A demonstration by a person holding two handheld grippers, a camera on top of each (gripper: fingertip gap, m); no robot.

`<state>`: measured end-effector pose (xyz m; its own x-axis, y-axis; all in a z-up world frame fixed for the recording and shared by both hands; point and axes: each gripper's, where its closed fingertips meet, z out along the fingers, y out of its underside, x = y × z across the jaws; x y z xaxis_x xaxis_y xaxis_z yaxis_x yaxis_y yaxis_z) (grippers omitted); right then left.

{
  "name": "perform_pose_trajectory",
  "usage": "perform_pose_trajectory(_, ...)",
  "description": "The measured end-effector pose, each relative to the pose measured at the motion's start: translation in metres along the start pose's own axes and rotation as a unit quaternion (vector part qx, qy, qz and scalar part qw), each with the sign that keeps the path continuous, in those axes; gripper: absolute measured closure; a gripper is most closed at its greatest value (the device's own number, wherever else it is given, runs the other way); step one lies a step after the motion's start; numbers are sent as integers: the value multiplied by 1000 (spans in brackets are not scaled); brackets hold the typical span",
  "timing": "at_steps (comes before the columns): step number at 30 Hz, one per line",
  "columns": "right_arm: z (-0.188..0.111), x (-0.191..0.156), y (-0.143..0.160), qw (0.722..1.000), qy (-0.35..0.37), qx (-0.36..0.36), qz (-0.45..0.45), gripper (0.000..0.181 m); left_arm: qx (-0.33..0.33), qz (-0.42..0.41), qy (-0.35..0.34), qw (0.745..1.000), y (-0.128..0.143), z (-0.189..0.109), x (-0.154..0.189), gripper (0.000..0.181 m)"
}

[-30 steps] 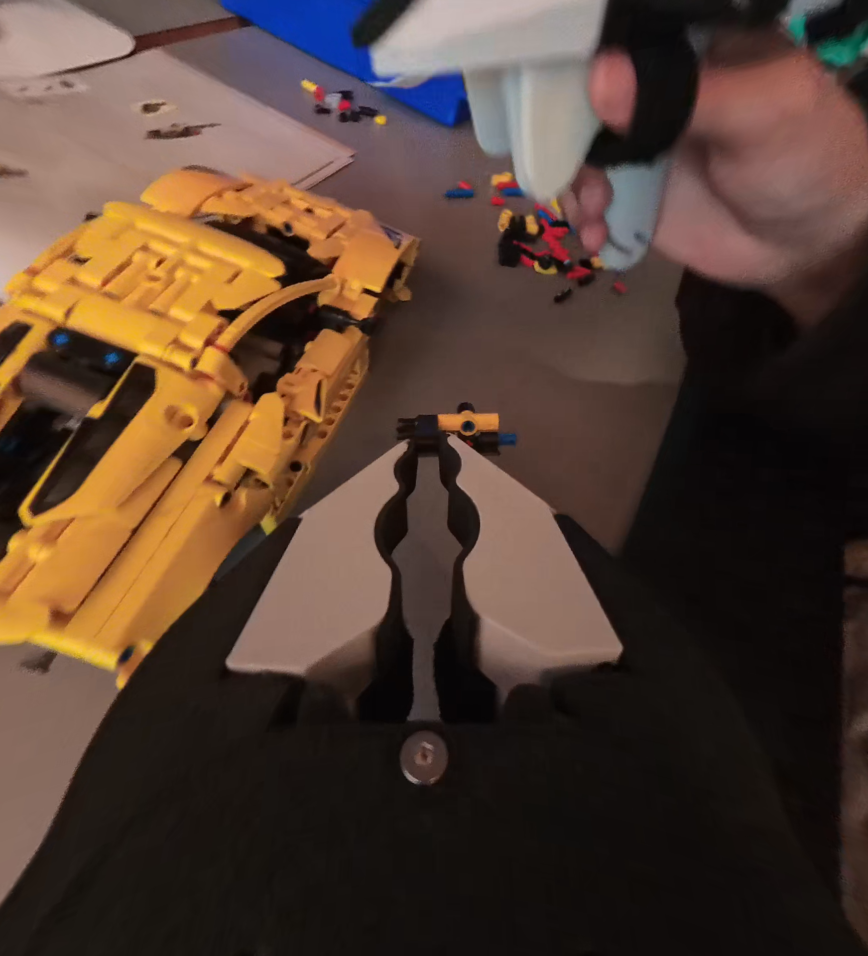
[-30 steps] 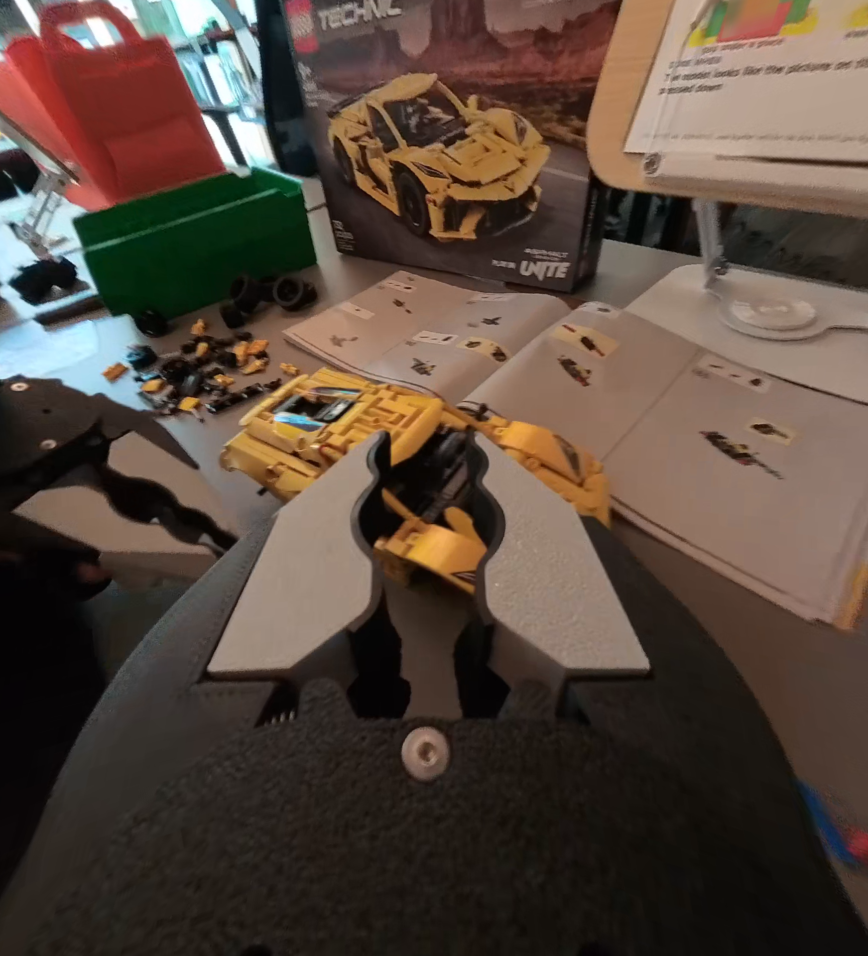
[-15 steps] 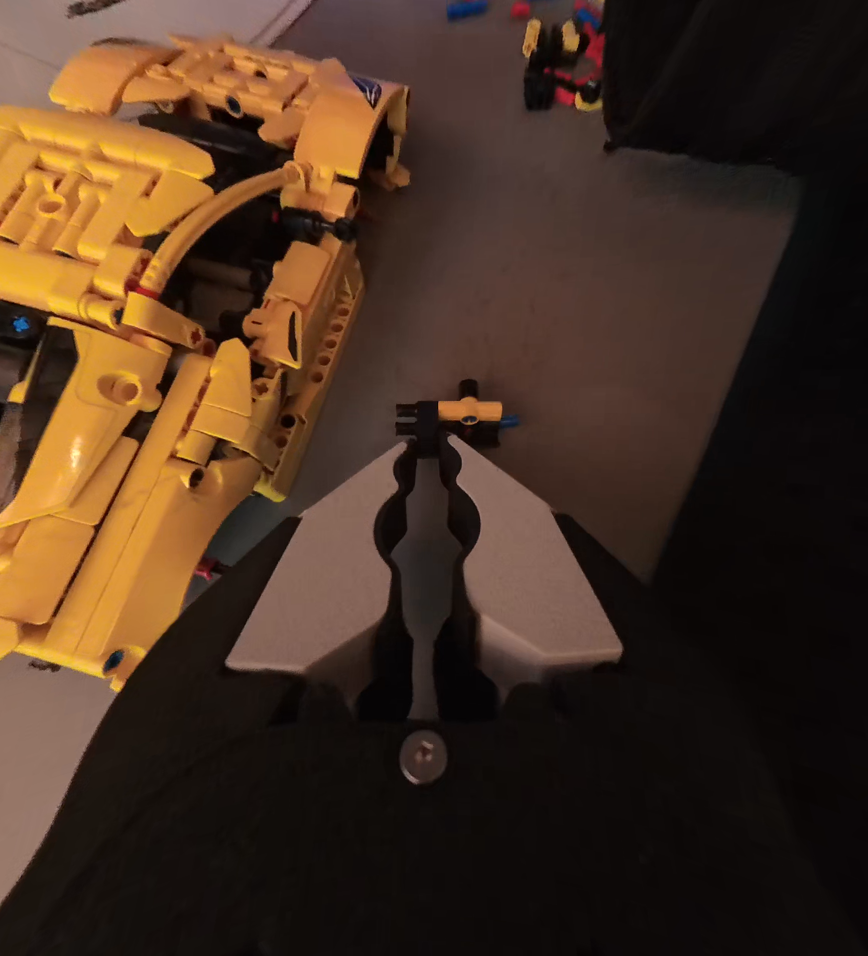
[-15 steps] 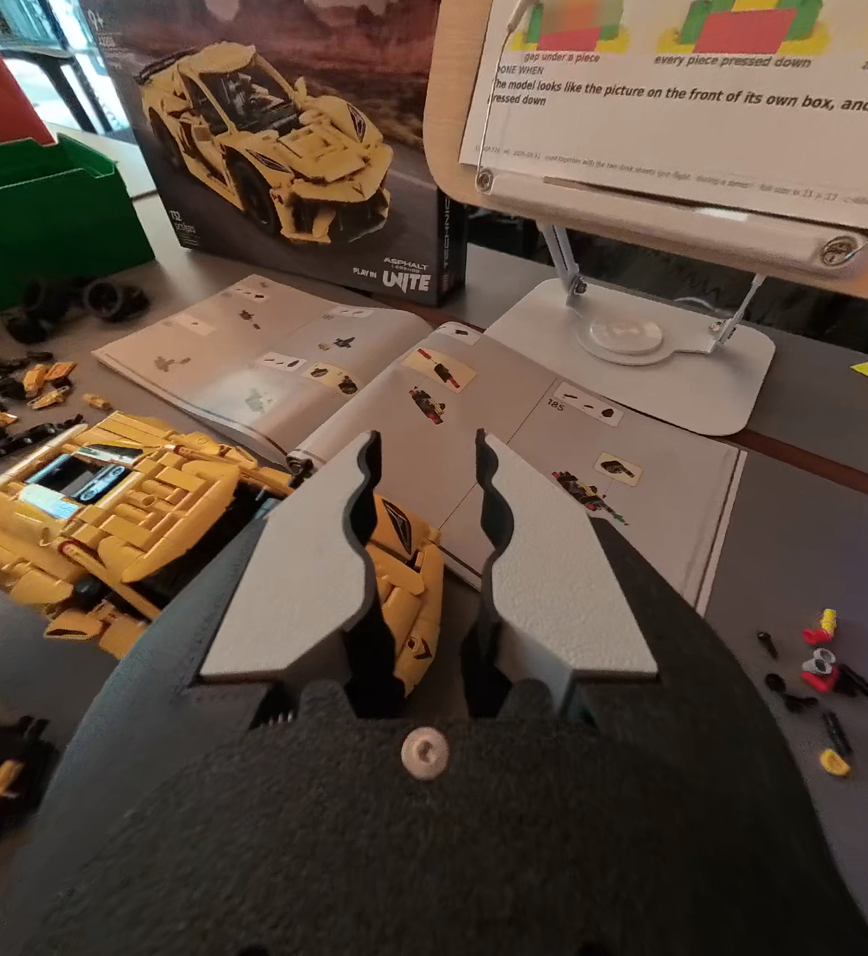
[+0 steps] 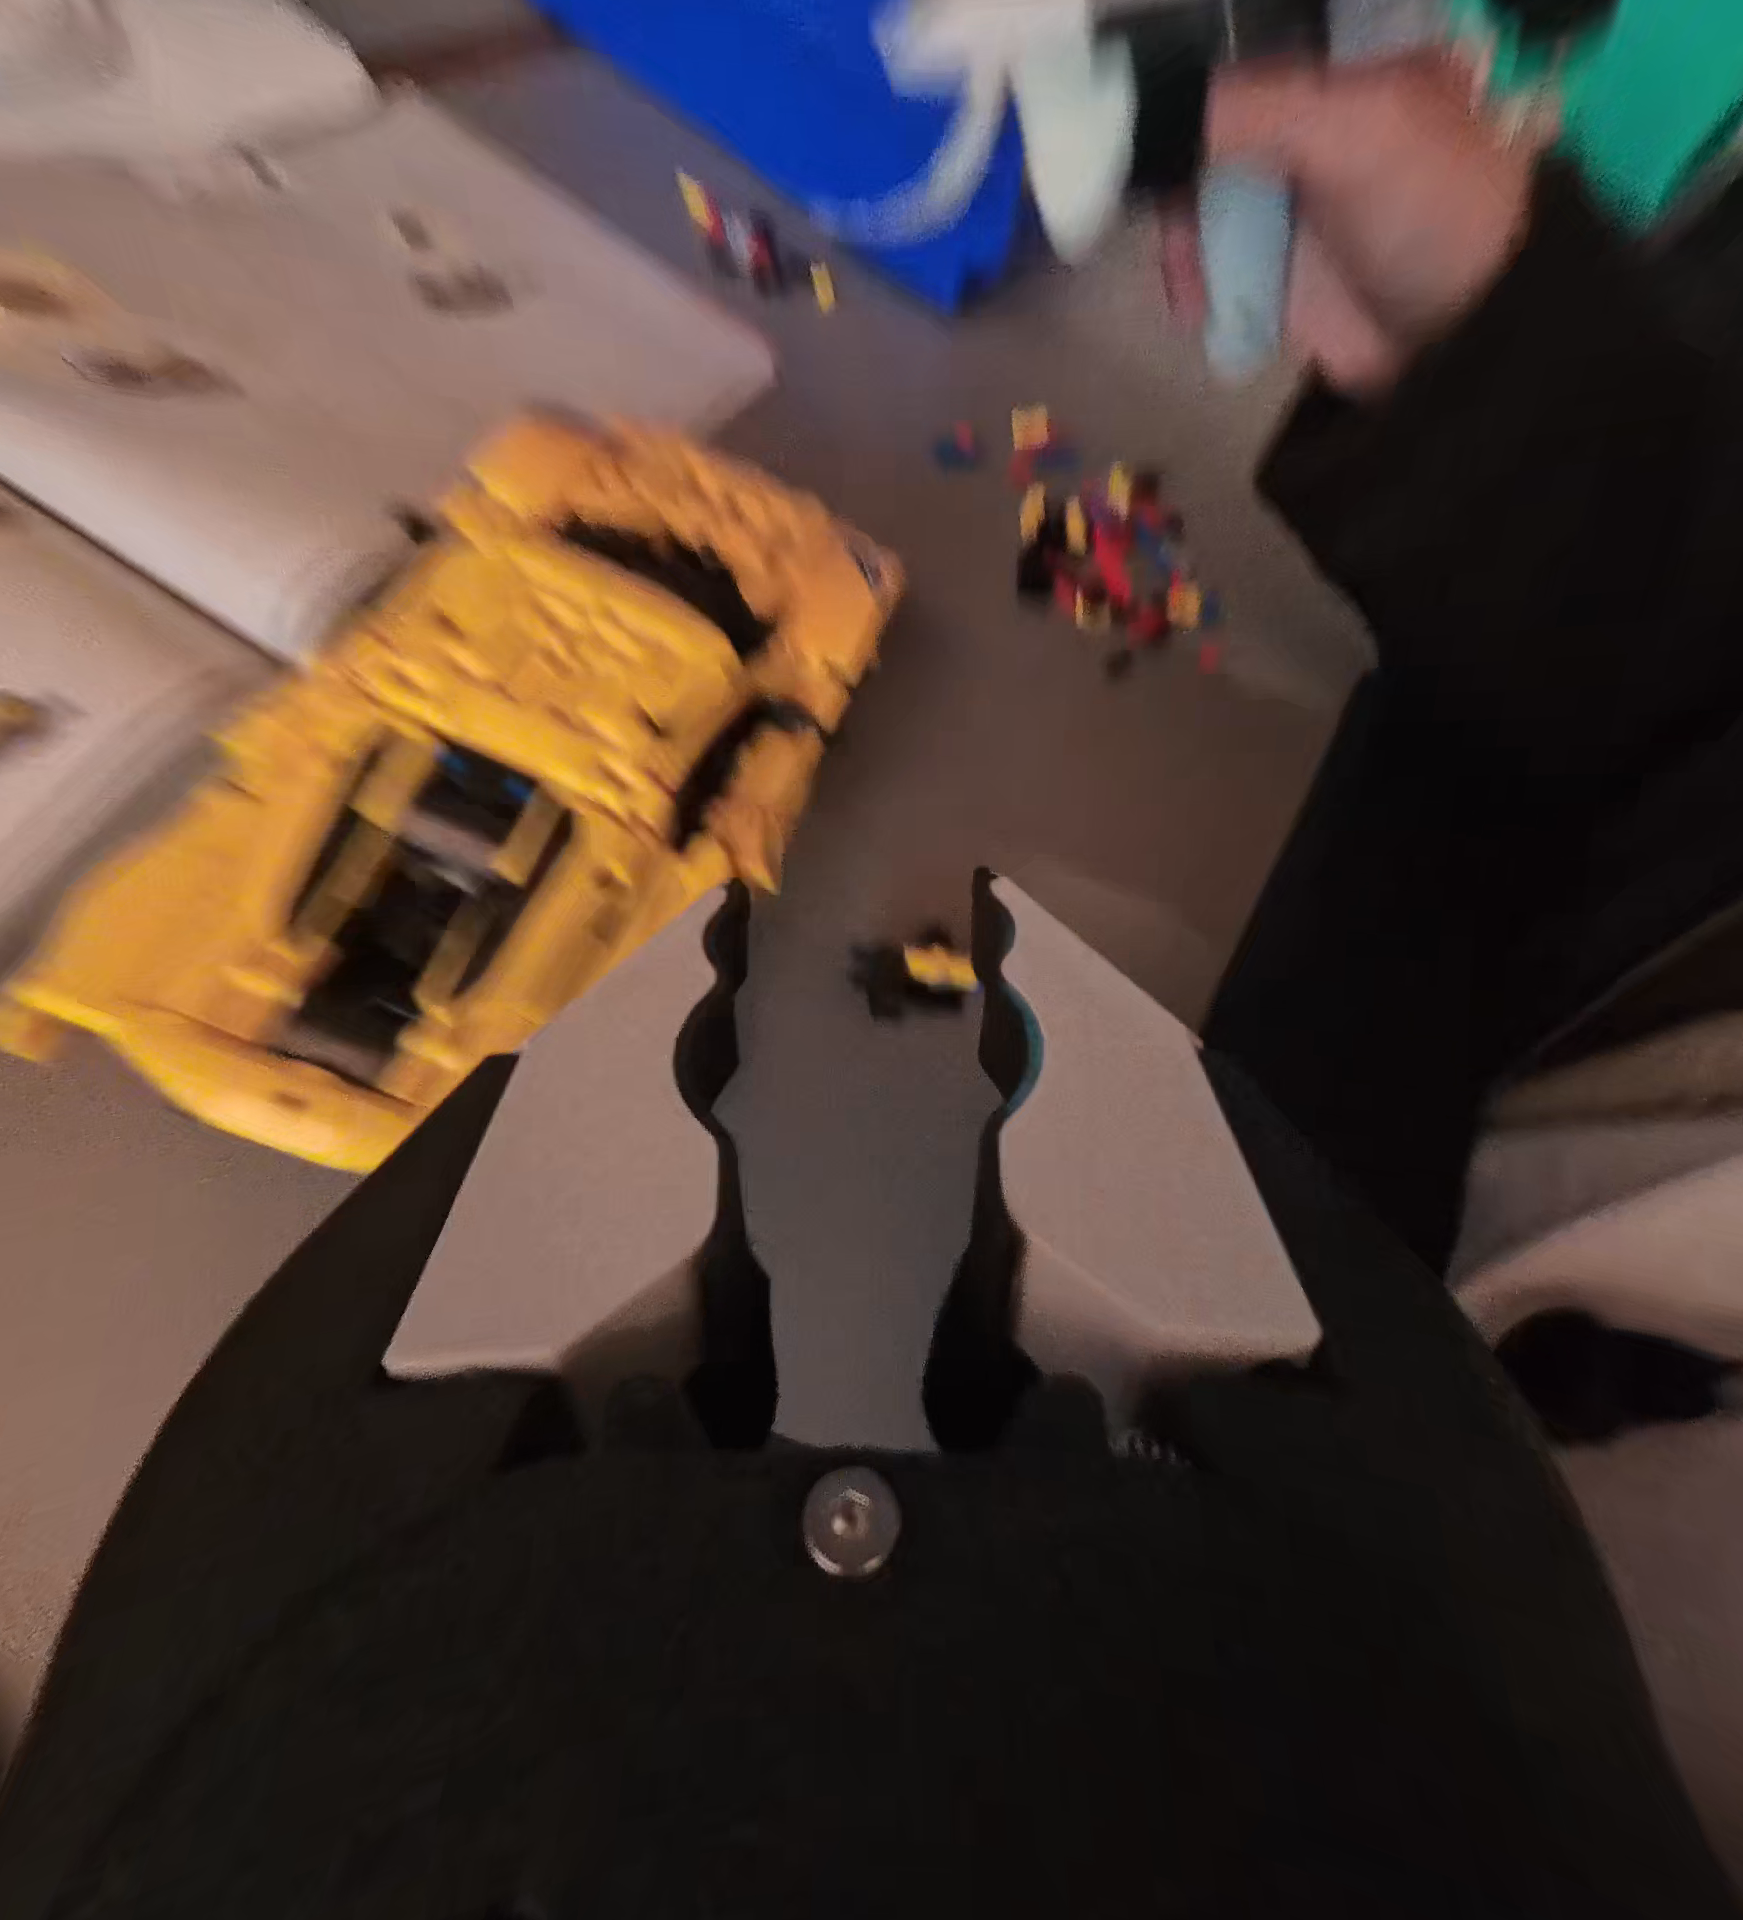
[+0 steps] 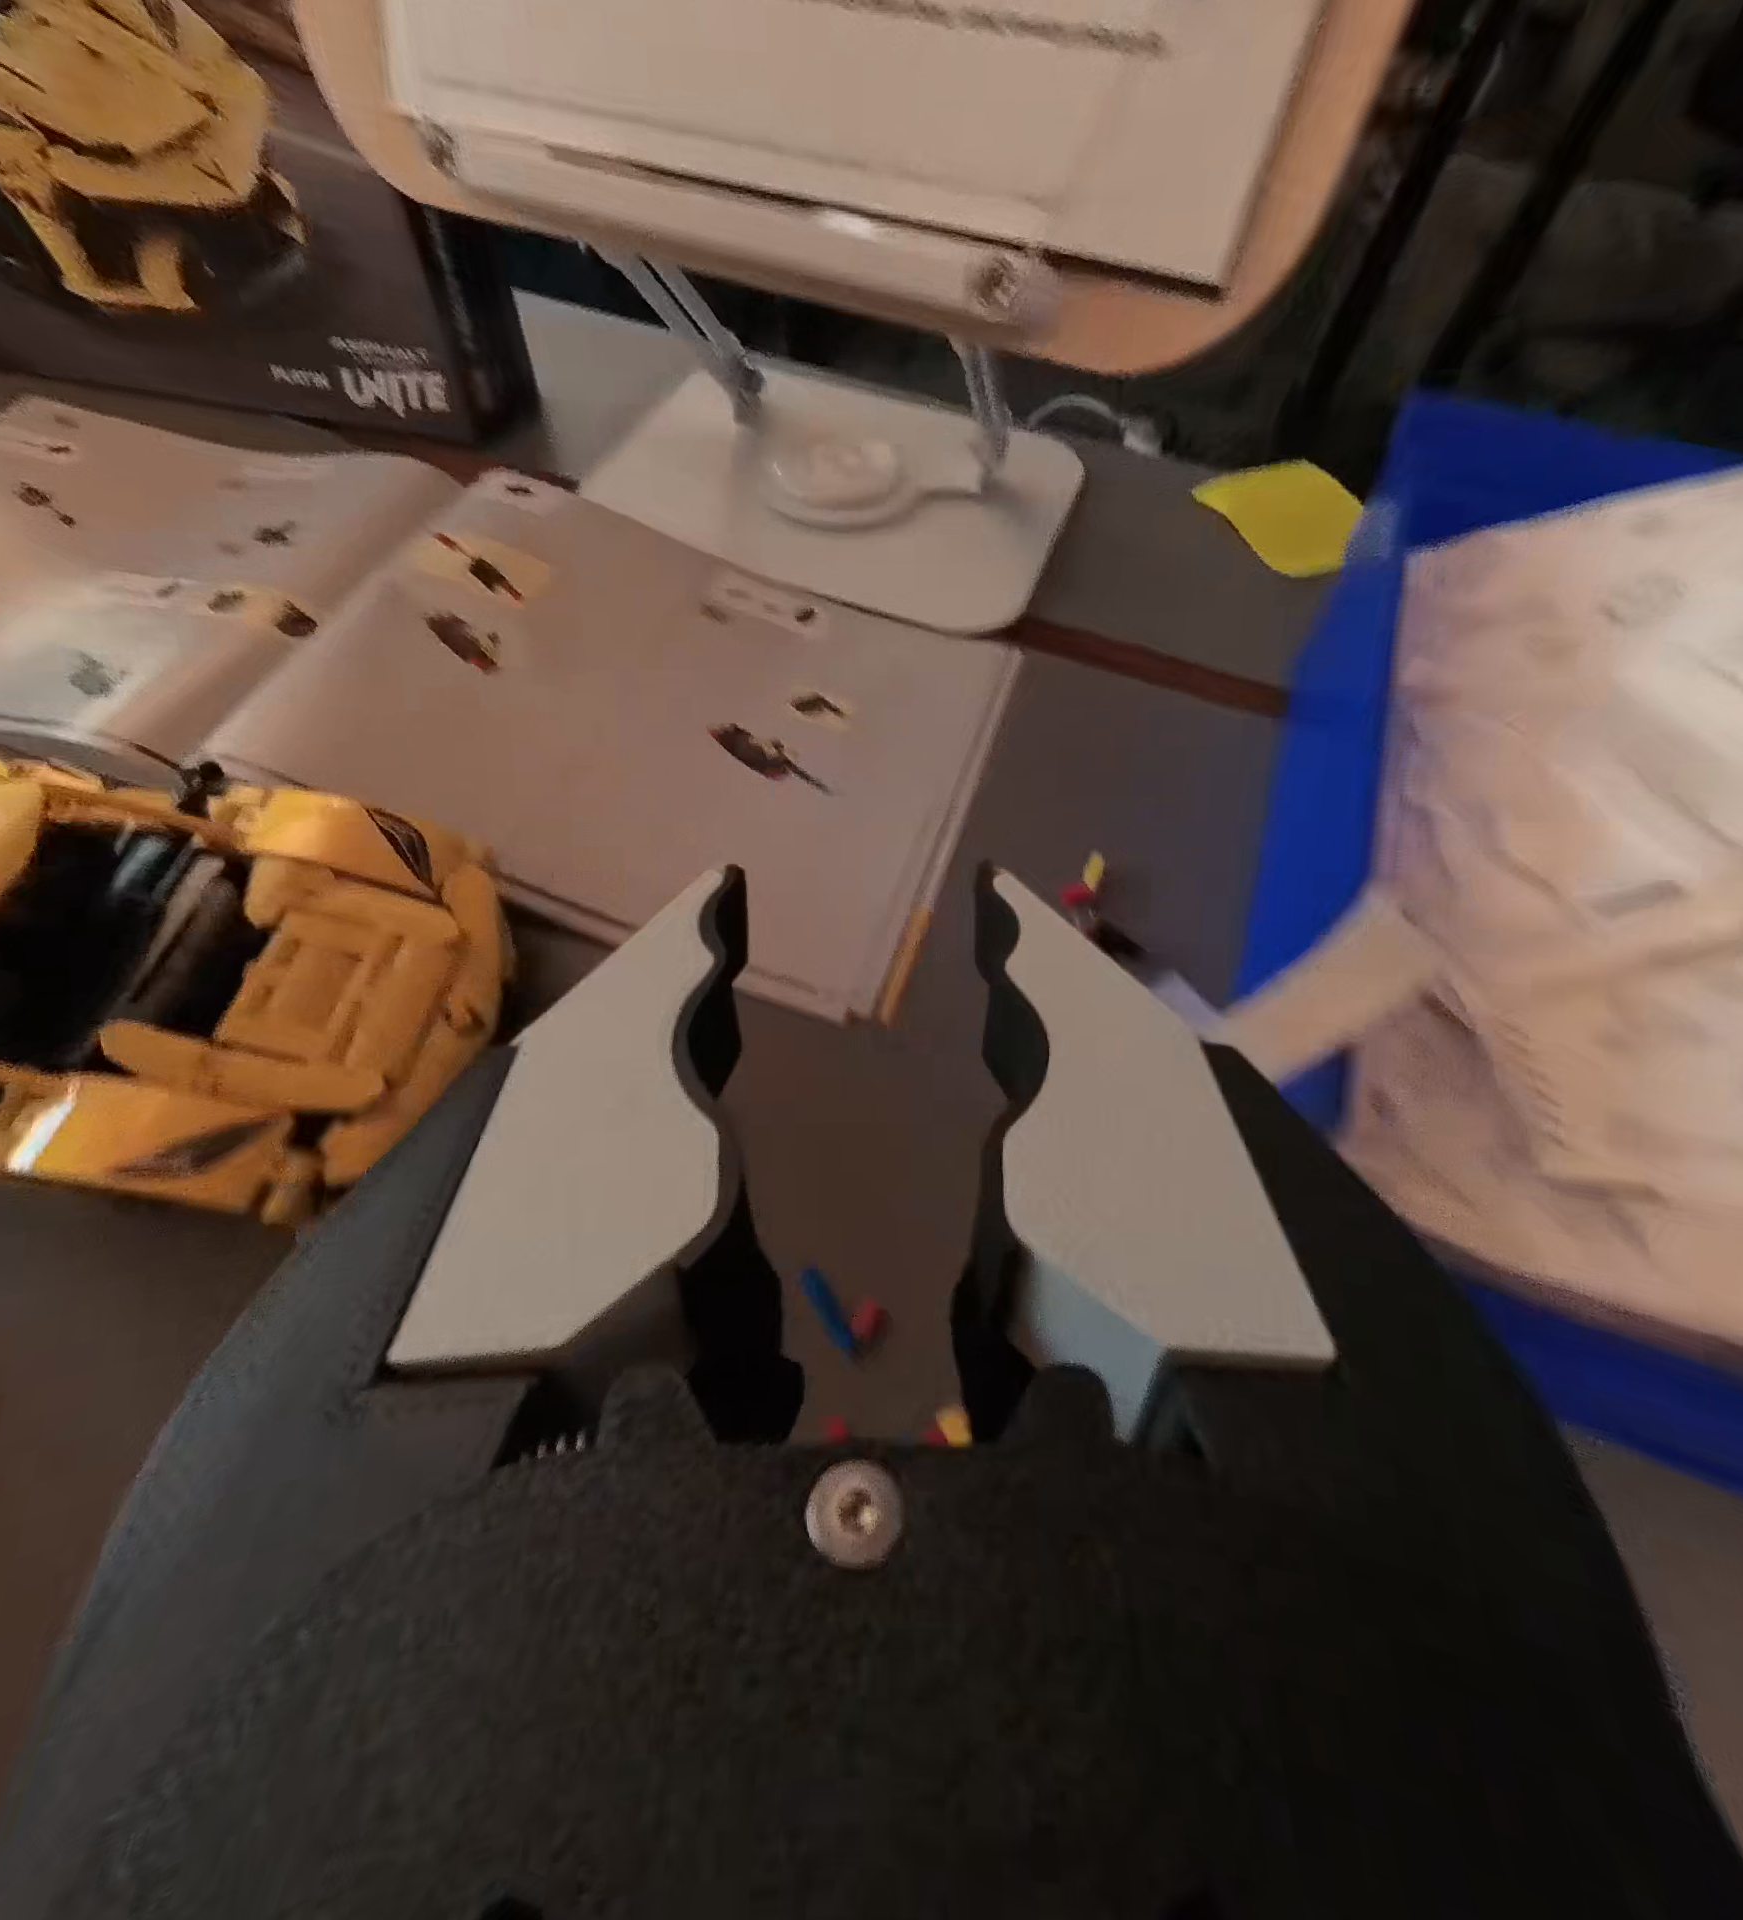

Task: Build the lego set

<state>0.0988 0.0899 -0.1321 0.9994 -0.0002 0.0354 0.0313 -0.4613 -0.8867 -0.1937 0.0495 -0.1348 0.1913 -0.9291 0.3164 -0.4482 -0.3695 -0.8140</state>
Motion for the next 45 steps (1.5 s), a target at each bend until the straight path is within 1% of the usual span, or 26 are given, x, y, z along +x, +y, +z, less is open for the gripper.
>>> perform_pose_trajectory(2, -17, 11, 12, 1000, -16, -12, 12, 138, 64, -30, -14, 997, -52, -16, -31, 139)
perform_pose_trajectory(3, -23, 14, 17, 1000, -21, -10, 12, 138, 86, -41, -36, 995, -73, -19, -52, 139)
perform_pose_trajectory(4, -28, 16, 21, 1000, -23, -8, 10, 138, 98, -49, -63, 992, -89, -20, -76, 139)
perform_pose_trajectory(5, -31, 16, 27, 1000, -29, -6, 9, 136, 99, -51, -87, 990, -100, -17, -98, 139)
perform_pose_trajectory(7, -37, 15, 43, 999, -36, -20, 18, 137, 82, -50, -137, 986, -107, -3, -142, 138)
perform_pose_trajectory(9, -42, 13, 61, 997, -43, -51, 32, 143, 66, -74, -182, 978, -101, 12, -181, 138)
perform_pose_trajectory(10, -45, 13, 70, 996, -44, -67, 27, 148, 67, -84, -201, 974, -98, 18, -197, 138)
perform_pose_trajectory(12, -50, 24, 92, 994, -19, -104, -6, 156, 74, -84, -230, 967, -90, 27, -216, 138)
perform_pose_trajectory(14, -55, 31, 108, 991, -12, -128, -26, 169, 58, -74, -243, 965, -76, 36, -225, 138)
perform_pose_trajectory(15, -57, 32, 116, 990, -23, -139, -22, 174, 42, -74, -255, 963, -69, 37, -230, 138)
perform_pose_trajectory(16, -58, 31, 121, 988, -36, -147, -11, 174, 27, -70, -263, 962, -65, 36, -232, 138)
perform_pose_trajectory(18, -58, 26, 130, 983, -75, -165, 8, 173, 28, -51, -254, 965, -66, 32, -228, 140)
perform_pose_trajectory(19, -58, 25, 135, 981, -86, -176, 9, 173, 38, -47, -250, 966, -68, 30, -226, 147)
perform_pose_trajectory(21, -56, 27, 139, 979, -91, -182, -1, 174, 70, -51, -244, 966, -76, 26, -222, 150)
perform_pose_trajectory(22, -56, 29, 139, 980, -89, -180, -8, 175, 75, -50, -229, 969, -77, 28, -218, 151)
perform_pose_trajectory(24, -56, 30, 141, 978, -95, -185, -15, 176, 65, -51, -197, 977, -72, 34, -211, 150)
perform_pose_trajectory(27, -54, 30, 149, 973, -103, -203, -25, 175, 38, -63, -179, 981, -63, 42, -210, 150)
perform_pose_trajectory(32, -50, 28, 147, 973, -108, -199, -32, 175, 35, -52, -192, 979, -64, 38, -212, 150)
perform_pose_trajectory(38, -48, 26, 147, 970, -115, -208, -50, 181, 38, -62, -179, 981, -64, 38, -211, 151)
perform_pose_trajectory(42, -63, 18, 126, 973, -126, -185, -59, 181, 42, -61, -181, 981, -65, 35, -210, 151)
perform_pose_trajectory(45, -70, 15, 114, 976, -111, -169, -78, 181, 37, -59, -183, 981, -63, 35, -211, 151)
